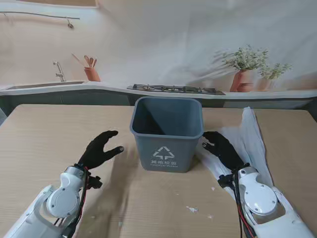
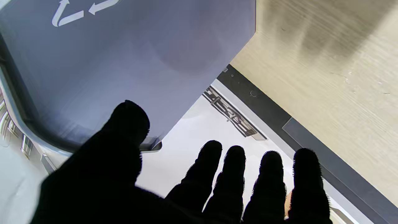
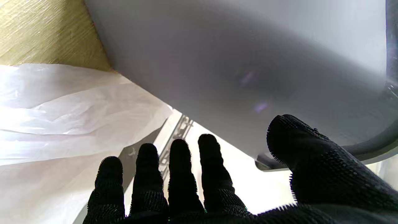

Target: Fit the garbage bag over the bin

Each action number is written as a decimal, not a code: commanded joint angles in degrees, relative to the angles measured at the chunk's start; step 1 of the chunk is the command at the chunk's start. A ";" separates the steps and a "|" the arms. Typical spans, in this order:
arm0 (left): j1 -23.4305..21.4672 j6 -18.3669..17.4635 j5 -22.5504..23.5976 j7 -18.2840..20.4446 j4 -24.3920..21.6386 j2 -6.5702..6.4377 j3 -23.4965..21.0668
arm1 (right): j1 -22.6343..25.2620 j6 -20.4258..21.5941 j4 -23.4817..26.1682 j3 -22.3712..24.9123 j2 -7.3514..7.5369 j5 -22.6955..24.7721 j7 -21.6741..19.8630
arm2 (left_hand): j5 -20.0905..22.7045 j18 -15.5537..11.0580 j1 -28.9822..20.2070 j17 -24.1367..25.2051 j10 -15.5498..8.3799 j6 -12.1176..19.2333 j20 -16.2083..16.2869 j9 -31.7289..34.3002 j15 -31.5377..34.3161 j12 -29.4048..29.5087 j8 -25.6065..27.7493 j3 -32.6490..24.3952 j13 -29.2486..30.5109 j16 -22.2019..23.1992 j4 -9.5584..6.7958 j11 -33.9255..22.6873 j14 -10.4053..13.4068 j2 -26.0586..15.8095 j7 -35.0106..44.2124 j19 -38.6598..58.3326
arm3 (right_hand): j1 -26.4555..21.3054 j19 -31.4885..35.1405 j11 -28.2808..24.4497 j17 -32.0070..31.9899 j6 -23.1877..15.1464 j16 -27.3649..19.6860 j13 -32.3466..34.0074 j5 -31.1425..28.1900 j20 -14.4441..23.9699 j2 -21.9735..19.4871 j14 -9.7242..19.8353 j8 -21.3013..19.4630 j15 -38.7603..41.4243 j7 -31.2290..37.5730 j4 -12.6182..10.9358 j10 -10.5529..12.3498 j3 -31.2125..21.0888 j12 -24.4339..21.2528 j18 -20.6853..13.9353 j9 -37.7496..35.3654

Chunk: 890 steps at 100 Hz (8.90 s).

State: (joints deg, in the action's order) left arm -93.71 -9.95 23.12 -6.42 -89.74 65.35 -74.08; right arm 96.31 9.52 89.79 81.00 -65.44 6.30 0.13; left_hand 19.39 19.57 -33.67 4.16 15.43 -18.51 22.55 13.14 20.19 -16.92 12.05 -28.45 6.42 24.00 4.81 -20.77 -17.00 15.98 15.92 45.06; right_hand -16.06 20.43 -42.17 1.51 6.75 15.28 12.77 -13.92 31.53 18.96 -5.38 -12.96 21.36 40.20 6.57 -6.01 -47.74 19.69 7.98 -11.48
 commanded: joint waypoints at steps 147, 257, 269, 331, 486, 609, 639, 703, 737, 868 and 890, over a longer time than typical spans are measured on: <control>1.22 -0.03 -0.56 1.13 0.84 0.07 0.88 | -22.94 0.76 -11.62 -2.82 5.47 38.12 -9.95 | -0.44 0.52 0.32 0.15 -0.49 0.66 -1.00 -0.13 0.15 0.42 -0.09 -1.12 -0.69 -0.61 -1.37 0.12 0.64 -0.79 0.22 -1.50 | 0.03 -2.01 -4.72 0.28 -3.22 1.40 -2.64 1.70 -0.15 10.58 3.33 -1.44 2.62 3.43 0.16 3.65 -7.97 2.11 -1.24 1.22; 1.14 -0.29 0.16 1.39 1.22 -0.10 0.62 | -51.21 2.71 -46.43 -39.13 5.86 29.07 -19.45 | -0.66 0.89 0.36 0.06 -0.50 0.91 -1.04 -0.12 0.07 0.41 -0.03 -0.82 -0.66 -0.64 -1.33 0.16 0.69 -0.40 0.27 -1.64 | -6.19 -4.39 -13.55 -3.36 -0.85 3.05 -2.18 6.88 2.15 22.94 3.45 -11.60 6.68 1.19 2.58 3.90 -17.24 5.35 -1.00 -0.55; 1.12 -0.27 0.15 1.29 1.29 -0.08 0.44 | -52.06 4.41 -49.04 -41.84 5.30 29.22 -15.80 | -0.66 0.92 0.29 0.07 -0.48 0.93 -1.05 -0.05 0.03 0.39 -0.02 -0.86 -0.69 -0.64 -1.34 0.12 0.62 -0.37 0.28 -1.65 | -7.47 -3.79 -22.31 -0.46 -2.92 7.89 6.26 -1.75 1.35 25.59 1.80 -10.94 16.20 11.39 2.77 4.67 -21.63 8.95 0.27 -11.88; 1.23 -0.36 -0.07 1.40 1.46 -0.07 0.46 | -33.77 0.37 -29.76 -15.32 6.89 48.84 -2.50 | 0.01 1.21 0.16 0.00 -0.23 0.80 -0.89 0.86 -0.05 0.37 -0.11 -0.46 -0.49 -0.64 -1.31 0.07 0.69 -1.00 0.17 -1.36 | -15.41 38.00 -26.38 13.42 -20.52 13.74 44.56 -37.35 -14.81 38.98 -0.85 -11.21 42.33 26.99 15.31 4.78 -31.82 20.42 5.50 -55.97; 0.53 -1.58 -0.54 0.41 0.88 0.15 -0.10 | -25.11 -15.19 20.63 4.65 2.56 60.08 12.20 | 0.05 1.28 0.15 -0.07 -0.38 0.83 -0.92 0.53 -0.08 0.36 -0.16 0.53 -0.43 -0.60 -1.38 0.18 0.60 -1.62 -0.05 -1.44 | -17.41 44.78 -30.55 11.36 -16.94 16.67 40.77 -28.66 -10.76 28.29 -0.84 -14.71 47.17 30.00 12.18 4.51 -25.89 21.29 4.06 -49.73; 0.05 -1.48 -0.50 0.24 0.39 0.17 -1.25 | -39.90 -14.33 15.57 -14.51 0.83 52.62 9.34 | 0.05 1.34 0.07 -0.10 -0.35 0.78 -0.96 0.51 -0.08 0.41 -0.23 0.48 -0.27 -0.48 -1.38 0.23 0.54 -1.48 -0.17 -1.53 | -16.39 46.25 -30.43 12.23 -18.02 16.57 41.51 -28.94 -9.71 28.74 0.13 -14.71 46.46 29.99 12.17 5.97 -26.03 20.94 3.44 -50.16; 0.05 -1.56 -0.38 0.19 0.41 0.17 -1.29 | -40.71 -10.64 14.75 -15.14 1.66 52.29 3.68 | 0.09 1.37 0.04 -0.17 -0.32 0.72 -0.94 0.53 -0.04 0.40 -0.22 0.44 -0.20 -0.45 -1.40 0.20 0.48 -1.55 -0.14 -1.49 | -16.19 45.75 -29.68 12.27 -18.42 16.19 42.21 -30.64 -9.87 30.45 -0.36 -14.82 46.03 29.11 12.94 5.47 -27.44 21.45 3.90 -51.31; 0.03 -1.43 -0.24 0.50 0.30 0.08 -1.25 | -42.51 -0.25 9.03 -19.23 2.38 49.60 0.19 | 0.16 1.33 0.21 -0.18 -0.35 0.78 -0.96 0.56 -0.08 0.41 -0.23 0.61 -0.24 -0.45 -1.37 0.22 0.46 -1.50 -0.15 -1.54 | -15.50 44.87 -28.28 12.40 -19.65 15.53 42.83 -32.18 -10.32 31.82 -0.03 -15.41 45.11 27.59 13.74 6.20 -28.22 22.18 4.13 -52.29; -0.29 -1.63 -0.22 0.05 -0.07 0.17 -1.75 | -44.47 6.66 5.76 -21.98 2.85 46.59 -3.58 | 0.19 1.29 -0.02 -0.08 -0.31 0.73 -1.01 0.55 -0.16 0.42 -0.22 0.52 -0.31 -0.48 -1.40 0.23 0.46 -1.43 -0.14 -1.65 | -13.92 43.81 -26.28 13.84 -21.79 14.54 44.11 -33.45 -11.05 33.19 0.92 -15.88 43.54 26.03 14.54 7.68 -29.13 23.18 4.54 -53.59; -1.88 -1.39 -0.04 0.53 -2.46 0.02 -2.60 | -33.29 -7.74 7.19 -27.03 2.53 52.71 1.99 | 0.44 1.33 0.13 -0.14 -0.33 0.75 -1.01 0.73 -0.17 0.46 -0.28 0.61 -0.18 -0.49 -1.36 0.32 0.41 -1.40 -0.26 -1.66 | -15.66 43.11 -26.92 13.47 -19.77 15.24 43.05 -31.56 -11.62 31.60 0.66 -15.72 44.51 26.69 13.23 7.14 -27.55 24.14 3.76 -52.30; -1.86 -1.38 -0.44 0.96 -2.47 -0.03 -2.13 | -32.37 -19.54 6.50 -31.04 1.31 53.33 5.33 | 0.45 1.40 0.08 -0.10 -0.29 0.73 -1.04 0.71 -0.19 0.47 -0.29 0.63 -0.21 -0.49 -1.37 0.34 0.35 -1.42 -0.28 -1.73 | -16.04 43.92 -26.93 14.80 -18.85 14.97 44.28 -31.63 -11.31 32.23 1.11 -13.94 44.38 27.58 13.03 7.05 -27.39 22.44 2.09 -52.97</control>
State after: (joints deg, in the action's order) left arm -95.37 -11.50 22.99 -6.64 -91.87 65.24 -76.60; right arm 62.80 -9.84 96.85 50.87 -63.05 59.14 5.63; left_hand 19.60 20.57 -33.69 3.98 15.43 -18.51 21.97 14.29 20.19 -16.92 12.05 -28.47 6.43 23.99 4.81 -20.77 -17.00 15.98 15.92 44.95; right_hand -30.79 63.70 -68.09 16.10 -12.62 29.87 55.25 -46.29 20.50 50.07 -4.72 -27.95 64.67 66.26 19.80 1.21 -73.07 42.59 11.35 -63.50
